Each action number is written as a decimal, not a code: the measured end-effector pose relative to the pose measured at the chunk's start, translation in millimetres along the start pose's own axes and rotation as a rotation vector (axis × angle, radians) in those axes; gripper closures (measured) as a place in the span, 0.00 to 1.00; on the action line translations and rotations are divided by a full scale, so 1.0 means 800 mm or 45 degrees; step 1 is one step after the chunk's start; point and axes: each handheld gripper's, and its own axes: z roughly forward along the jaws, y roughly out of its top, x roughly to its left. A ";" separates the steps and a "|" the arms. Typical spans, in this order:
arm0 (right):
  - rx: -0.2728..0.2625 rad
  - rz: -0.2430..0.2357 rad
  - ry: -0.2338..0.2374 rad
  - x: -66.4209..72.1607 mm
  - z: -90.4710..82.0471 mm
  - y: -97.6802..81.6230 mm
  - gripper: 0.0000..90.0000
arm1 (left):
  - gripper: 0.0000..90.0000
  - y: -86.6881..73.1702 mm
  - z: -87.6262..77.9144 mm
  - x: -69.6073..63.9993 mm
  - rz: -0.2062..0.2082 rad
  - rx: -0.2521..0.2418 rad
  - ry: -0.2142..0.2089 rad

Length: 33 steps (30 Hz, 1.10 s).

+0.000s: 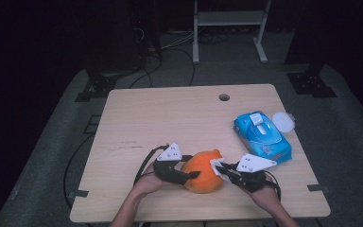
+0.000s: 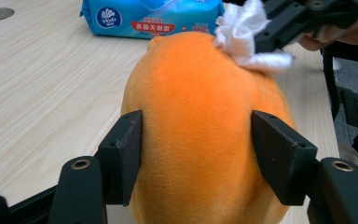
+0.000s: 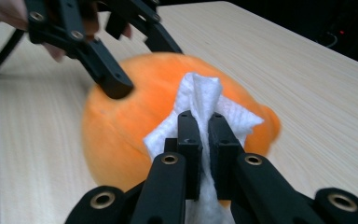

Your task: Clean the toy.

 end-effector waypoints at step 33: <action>-0.141 0.116 0.002 -0.009 -0.003 0.004 0.94 | 0.38 0.007 0.000 -0.016 0.141 0.016 -0.033</action>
